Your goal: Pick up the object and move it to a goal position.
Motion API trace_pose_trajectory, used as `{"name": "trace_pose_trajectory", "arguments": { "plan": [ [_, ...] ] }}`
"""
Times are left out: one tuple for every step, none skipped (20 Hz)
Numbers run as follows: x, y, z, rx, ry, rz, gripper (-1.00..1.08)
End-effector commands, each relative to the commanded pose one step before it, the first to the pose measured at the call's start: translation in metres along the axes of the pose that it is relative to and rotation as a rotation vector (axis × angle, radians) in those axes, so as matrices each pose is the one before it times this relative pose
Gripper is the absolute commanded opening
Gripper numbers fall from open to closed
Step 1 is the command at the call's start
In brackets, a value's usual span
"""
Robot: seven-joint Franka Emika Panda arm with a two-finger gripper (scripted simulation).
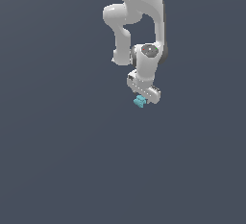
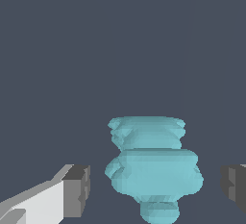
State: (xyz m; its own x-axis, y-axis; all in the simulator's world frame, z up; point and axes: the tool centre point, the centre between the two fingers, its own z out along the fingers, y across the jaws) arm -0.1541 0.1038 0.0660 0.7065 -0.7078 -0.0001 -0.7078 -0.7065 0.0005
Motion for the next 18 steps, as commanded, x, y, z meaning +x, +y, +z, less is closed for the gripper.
{"name": "trace_pose_trajectory", "arguments": {
  "plan": [
    [-0.00024, -0.00003, 0.00940, 0.00030, 0.00022, 0.00039, 1.00],
    [0.00019, 0.00009, 0.00262, 0.00009, -0.00002, 0.00068, 1.00],
    [-0.00006, -0.00009, 0.00215, 0.00000, 0.00000, 0.00000, 1.00],
    [-0.00004, -0.00008, 0.00166, 0.00000, 0.00000, 0.00000, 1.00],
    [-0.00003, -0.00006, 0.00118, 0.00000, 0.00000, 0.00000, 1.00],
    [-0.00002, -0.00004, 0.00071, 0.00000, 0.00000, 0.00000, 1.00],
    [0.00000, -0.00001, 0.00024, 0.00000, 0.00000, 0.00000, 1.00],
    [0.00000, 0.00000, 0.00000, 0.00000, 0.00000, 0.00000, -1.00],
    [0.00000, 0.00000, 0.00000, 0.00000, 0.00000, 0.00000, -1.00],
    [0.00000, 0.00000, 0.00000, 0.00000, 0.00000, 0.00000, -1.00],
    [0.00000, 0.00000, 0.00000, 0.00000, 0.00000, 0.00000, -1.00],
    [0.00000, 0.00000, 0.00000, 0.00000, 0.00000, 0.00000, -1.00],
    [0.00000, 0.00000, 0.00000, 0.00000, 0.00000, 0.00000, -1.00],
    [0.00000, 0.00000, 0.00000, 0.00000, 0.00000, 0.00000, -1.00],
    [0.00000, 0.00000, 0.00000, 0.00000, 0.00000, 0.00000, -1.00],
    [0.00000, 0.00000, 0.00000, 0.00000, 0.00000, 0.00000, -1.00],
    [0.00000, 0.00000, 0.00000, 0.00000, 0.00000, 0.00000, -1.00],
    [0.00062, -0.00054, -0.00097, 0.00196, 0.00110, 0.00043, -1.00]
  ]
}}
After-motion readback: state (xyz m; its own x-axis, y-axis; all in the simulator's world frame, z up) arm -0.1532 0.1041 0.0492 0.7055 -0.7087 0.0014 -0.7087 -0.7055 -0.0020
